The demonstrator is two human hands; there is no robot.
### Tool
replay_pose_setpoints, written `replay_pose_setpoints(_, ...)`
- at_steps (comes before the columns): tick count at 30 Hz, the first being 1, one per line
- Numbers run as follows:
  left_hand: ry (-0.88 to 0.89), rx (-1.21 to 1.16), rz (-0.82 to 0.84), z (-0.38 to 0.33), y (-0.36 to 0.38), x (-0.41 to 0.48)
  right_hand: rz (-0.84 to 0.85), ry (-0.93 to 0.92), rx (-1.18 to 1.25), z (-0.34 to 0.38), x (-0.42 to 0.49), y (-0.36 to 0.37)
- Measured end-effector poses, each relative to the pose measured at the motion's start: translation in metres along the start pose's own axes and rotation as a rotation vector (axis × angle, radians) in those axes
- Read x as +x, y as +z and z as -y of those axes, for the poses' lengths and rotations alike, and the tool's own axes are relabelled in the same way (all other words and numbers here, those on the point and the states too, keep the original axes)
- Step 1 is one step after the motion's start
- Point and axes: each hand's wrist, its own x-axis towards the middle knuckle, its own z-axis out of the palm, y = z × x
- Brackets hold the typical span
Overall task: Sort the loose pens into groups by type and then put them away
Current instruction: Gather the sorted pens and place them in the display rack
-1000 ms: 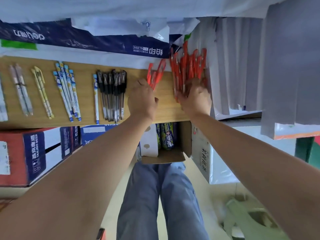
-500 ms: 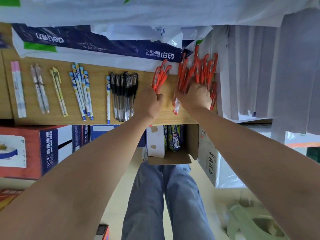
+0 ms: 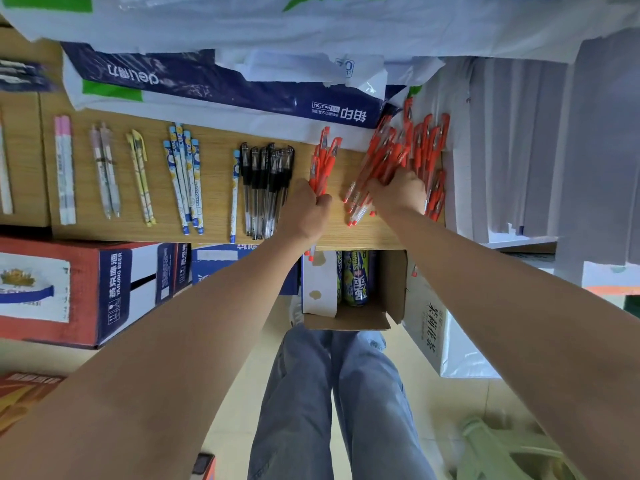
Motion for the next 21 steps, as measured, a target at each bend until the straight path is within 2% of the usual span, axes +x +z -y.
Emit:
replay_pose_setpoints(6,-0.025,-0.166,0.038,-0.007,-0.006,-0.009,0.115,0.009,0.188,-0.01,-0.007,-0.008)
replay_pose_setpoints(12,0.054,-0.127,0.11,-0.033,-0.014,-0.043,0.336,-0.023,0.428,-0.012,-0.044,-0.045)
replay_pose_setpoints(15,0.115,-0.134,0.167,-0.068,-0.022,-0.072,0.315,-0.088,0.492,-0.005,-0.071,-0.082)
replay_pose_setpoints(21,0.261,-0.119,0.317,-0.164,-0.039,-0.145,0.153,-0.209,0.624,0.018,-0.129,-0.184)
